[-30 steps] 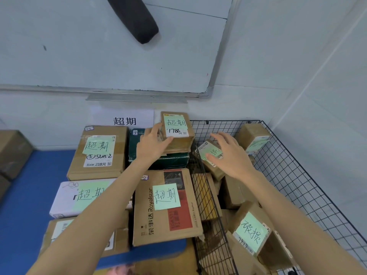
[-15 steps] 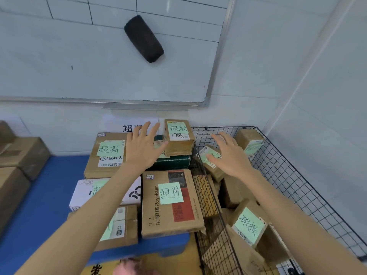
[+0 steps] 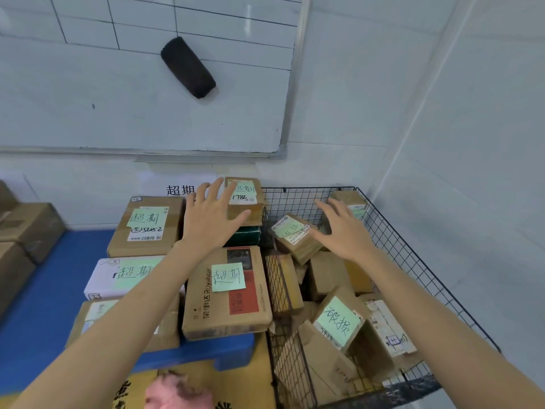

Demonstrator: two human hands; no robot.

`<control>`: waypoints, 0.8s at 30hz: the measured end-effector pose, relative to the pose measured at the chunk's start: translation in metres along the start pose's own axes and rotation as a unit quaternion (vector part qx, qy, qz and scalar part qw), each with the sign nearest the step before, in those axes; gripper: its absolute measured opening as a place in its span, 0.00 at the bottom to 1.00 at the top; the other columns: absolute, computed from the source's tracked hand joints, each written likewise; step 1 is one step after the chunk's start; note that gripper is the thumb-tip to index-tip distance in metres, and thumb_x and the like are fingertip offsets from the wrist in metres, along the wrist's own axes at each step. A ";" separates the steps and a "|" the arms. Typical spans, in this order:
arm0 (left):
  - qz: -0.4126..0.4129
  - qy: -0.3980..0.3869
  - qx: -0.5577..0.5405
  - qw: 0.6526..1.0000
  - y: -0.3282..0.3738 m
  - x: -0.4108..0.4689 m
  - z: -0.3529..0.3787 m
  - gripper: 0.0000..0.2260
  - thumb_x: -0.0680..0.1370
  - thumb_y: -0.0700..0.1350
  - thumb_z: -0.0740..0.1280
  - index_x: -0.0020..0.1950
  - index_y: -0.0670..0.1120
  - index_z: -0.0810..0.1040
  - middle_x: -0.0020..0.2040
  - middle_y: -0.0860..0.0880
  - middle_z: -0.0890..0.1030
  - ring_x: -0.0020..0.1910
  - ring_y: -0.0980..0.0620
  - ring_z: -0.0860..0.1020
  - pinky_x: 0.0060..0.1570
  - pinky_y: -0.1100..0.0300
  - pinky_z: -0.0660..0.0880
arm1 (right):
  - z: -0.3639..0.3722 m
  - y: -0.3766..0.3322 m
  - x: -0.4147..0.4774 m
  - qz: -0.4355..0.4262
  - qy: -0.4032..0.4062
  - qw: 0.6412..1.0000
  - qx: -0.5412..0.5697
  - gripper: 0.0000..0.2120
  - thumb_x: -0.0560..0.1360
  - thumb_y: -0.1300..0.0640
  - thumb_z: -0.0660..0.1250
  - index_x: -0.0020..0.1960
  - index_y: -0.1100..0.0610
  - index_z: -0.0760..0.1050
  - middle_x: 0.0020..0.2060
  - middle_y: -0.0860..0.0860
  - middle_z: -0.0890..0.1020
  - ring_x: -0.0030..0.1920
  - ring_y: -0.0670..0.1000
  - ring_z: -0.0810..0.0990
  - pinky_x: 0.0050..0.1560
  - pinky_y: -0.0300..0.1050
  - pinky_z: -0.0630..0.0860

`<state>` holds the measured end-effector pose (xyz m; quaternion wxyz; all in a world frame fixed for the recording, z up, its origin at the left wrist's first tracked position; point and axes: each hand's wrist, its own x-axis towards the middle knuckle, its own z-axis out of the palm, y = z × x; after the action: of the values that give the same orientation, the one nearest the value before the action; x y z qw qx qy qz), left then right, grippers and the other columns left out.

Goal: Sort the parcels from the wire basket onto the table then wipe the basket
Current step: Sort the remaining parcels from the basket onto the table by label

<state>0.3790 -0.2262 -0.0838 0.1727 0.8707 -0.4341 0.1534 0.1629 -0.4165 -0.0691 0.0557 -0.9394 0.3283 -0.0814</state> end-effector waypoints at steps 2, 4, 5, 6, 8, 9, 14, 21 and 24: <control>-0.005 0.006 0.003 1.000 0.016 -0.002 -0.001 0.33 0.78 0.68 0.54 0.78 0.52 0.63 0.77 0.46 0.64 0.75 0.40 0.61 0.70 0.41 0.60 | -0.003 0.018 -0.005 -0.007 -0.003 1.000 0.003 0.36 0.79 0.38 0.61 0.80 0.48 0.51 0.80 0.52 0.52 0.79 0.56 0.49 0.75 0.60 0.57; -0.016 0.004 0.006 1.000 0.034 -0.004 -0.002 0.31 0.79 0.66 0.58 0.78 0.53 0.61 0.78 0.46 0.63 0.75 0.41 0.60 0.71 0.42 0.58 | -0.007 0.039 -0.010 -0.014 -0.004 1.000 0.005 0.36 0.78 0.38 0.62 0.80 0.48 0.51 0.80 0.52 0.52 0.79 0.56 0.50 0.75 0.60 0.57; -0.025 0.004 0.006 1.000 0.044 -0.005 -0.002 0.32 0.79 0.66 0.59 0.78 0.53 0.61 0.78 0.46 0.62 0.75 0.41 0.59 0.71 0.42 0.58 | -0.009 0.050 -0.013 -0.017 -0.003 1.000 0.008 0.37 0.78 0.38 0.62 0.80 0.48 0.52 0.80 0.52 0.52 0.79 0.56 0.50 0.75 0.60 0.57; -0.033 0.005 0.007 0.999 0.054 -0.006 -0.002 0.32 0.78 0.66 0.59 0.78 0.53 0.61 0.78 0.46 0.62 0.76 0.41 0.59 0.71 0.42 0.58 | -0.012 0.061 -0.016 -0.020 -0.003 1.000 0.014 0.37 0.78 0.39 0.63 0.80 0.49 0.52 0.80 0.52 0.52 0.79 0.55 0.50 0.76 0.60 0.57; -0.045 0.004 0.014 0.999 0.075 -0.009 0.000 0.32 0.78 0.66 0.58 0.78 0.53 0.61 0.78 0.47 0.61 0.76 0.41 0.58 0.71 0.42 0.57 | -0.017 0.085 -0.021 -0.027 -0.002 0.999 0.030 0.36 0.78 0.41 0.64 0.80 0.49 0.52 0.80 0.53 0.52 0.79 0.55 0.51 0.76 0.60 0.57; -0.049 0.004 0.017 0.999 0.086 -0.011 0.001 0.32 0.78 0.66 0.59 0.78 0.53 0.61 0.78 0.47 0.62 0.76 0.41 0.59 0.71 0.42 0.57 | -0.019 0.096 -0.023 -0.032 -0.001 0.999 0.035 0.36 0.78 0.41 0.64 0.80 0.49 0.53 0.80 0.53 0.53 0.79 0.56 0.52 0.76 0.59 0.59; -0.077 0.005 0.003 0.997 0.140 -0.027 0.005 0.32 0.78 0.65 0.61 0.78 0.53 0.61 0.78 0.46 0.63 0.75 0.39 0.59 0.71 0.41 0.57 | -0.024 0.141 -0.021 -0.059 -0.014 0.998 0.036 0.37 0.78 0.40 0.64 0.80 0.48 0.52 0.79 0.52 0.53 0.78 0.57 0.55 0.72 0.60 0.65; -0.070 -0.019 0.005 0.997 0.191 -0.026 0.008 0.31 0.79 0.65 0.59 0.79 0.54 0.59 0.78 0.48 0.61 0.77 0.42 0.57 0.72 0.43 0.56 | -0.011 0.174 -0.008 -0.078 -0.018 0.995 0.060 0.37 0.77 0.39 0.65 0.79 0.48 0.52 0.79 0.52 0.54 0.77 0.57 0.58 0.69 0.61 0.68; -0.056 -0.023 -0.006 0.998 0.206 -0.014 0.017 0.30 0.80 0.62 0.60 0.79 0.53 0.59 0.78 0.49 0.62 0.76 0.43 0.58 0.72 0.45 0.58 | -0.003 0.186 0.005 -0.067 -0.020 0.995 0.069 0.38 0.76 0.40 0.66 0.79 0.49 0.53 0.78 0.52 0.55 0.76 0.57 0.59 0.70 0.61 0.68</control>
<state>0.2061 -0.3401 -0.0699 0.1765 0.8959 -0.3894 0.1209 0.0528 -0.5641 -0.0950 0.1216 -0.9547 0.2567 -0.0885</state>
